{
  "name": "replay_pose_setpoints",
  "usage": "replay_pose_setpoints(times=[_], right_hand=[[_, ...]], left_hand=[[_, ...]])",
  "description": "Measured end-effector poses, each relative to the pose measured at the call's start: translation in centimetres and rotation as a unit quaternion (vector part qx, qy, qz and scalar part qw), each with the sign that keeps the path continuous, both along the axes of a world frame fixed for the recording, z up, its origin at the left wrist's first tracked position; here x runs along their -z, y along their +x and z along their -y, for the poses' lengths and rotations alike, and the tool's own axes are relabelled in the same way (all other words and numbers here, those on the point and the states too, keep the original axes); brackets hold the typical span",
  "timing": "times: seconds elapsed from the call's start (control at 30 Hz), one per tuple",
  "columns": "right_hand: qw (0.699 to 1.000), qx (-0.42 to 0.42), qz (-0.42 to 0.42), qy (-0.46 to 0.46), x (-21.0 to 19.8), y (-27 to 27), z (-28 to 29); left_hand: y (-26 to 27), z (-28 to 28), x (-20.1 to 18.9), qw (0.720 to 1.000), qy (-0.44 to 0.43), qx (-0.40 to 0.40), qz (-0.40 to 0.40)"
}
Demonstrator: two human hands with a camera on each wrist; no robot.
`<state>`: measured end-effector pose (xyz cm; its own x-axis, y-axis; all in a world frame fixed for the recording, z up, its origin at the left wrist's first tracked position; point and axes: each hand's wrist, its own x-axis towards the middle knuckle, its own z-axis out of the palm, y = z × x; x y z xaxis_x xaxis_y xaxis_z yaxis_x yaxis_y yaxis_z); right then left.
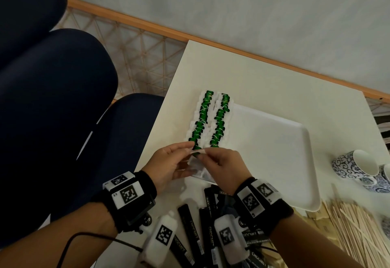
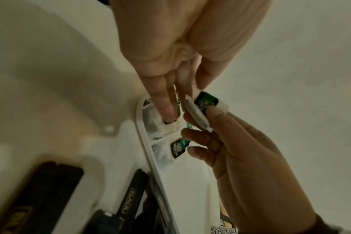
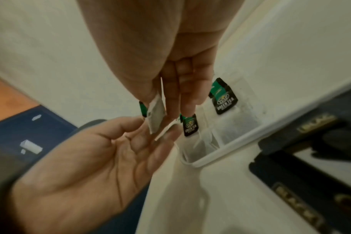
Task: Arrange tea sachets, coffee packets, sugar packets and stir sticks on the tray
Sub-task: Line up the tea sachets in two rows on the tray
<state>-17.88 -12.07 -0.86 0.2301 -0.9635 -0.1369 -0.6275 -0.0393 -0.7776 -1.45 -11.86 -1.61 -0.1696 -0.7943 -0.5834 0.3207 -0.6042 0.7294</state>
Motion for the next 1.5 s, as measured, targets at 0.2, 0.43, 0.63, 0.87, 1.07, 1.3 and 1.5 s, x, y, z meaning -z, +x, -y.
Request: replay_pose_setpoints(times=[0.2, 0.43, 0.63, 0.87, 1.07, 1.3, 1.5], right_hand=[[0.979, 0.077, 0.142, 0.121, -0.4, -0.1, 0.5], [0.992, 0.041, 0.069, 0.101, 0.3, -0.7, 0.3], [0.994, 0.016, -0.065, 0.086, 1.0, -1.2, 0.1], [0.977, -0.066, -0.199, 0.041, 2.0, -0.5, -0.2], [0.964, -0.075, -0.253, 0.035, 1.6, 0.3, 0.1], [0.960, -0.081, -0.264, 0.045, 1.3, 0.3, 0.6], [0.954, -0.083, -0.285, 0.035, 1.7, 0.6, 1.3]], left_hand=[[0.1, -0.1, 0.4, 0.996, -0.040, 0.047, 0.066], [0.3, -0.2, 0.5, 0.993, -0.058, 0.059, 0.087], [1.1, -0.1, 1.1, 0.989, -0.060, 0.036, 0.133], [2.0, 0.0, 2.7, 0.972, -0.057, 0.074, 0.214], [1.6, 0.3, 3.1, 0.970, -0.052, 0.093, 0.220], [1.5, 0.7, 3.0, 0.968, -0.062, 0.094, 0.226], [1.2, 0.8, 3.0, 0.965, -0.065, 0.097, 0.236]])
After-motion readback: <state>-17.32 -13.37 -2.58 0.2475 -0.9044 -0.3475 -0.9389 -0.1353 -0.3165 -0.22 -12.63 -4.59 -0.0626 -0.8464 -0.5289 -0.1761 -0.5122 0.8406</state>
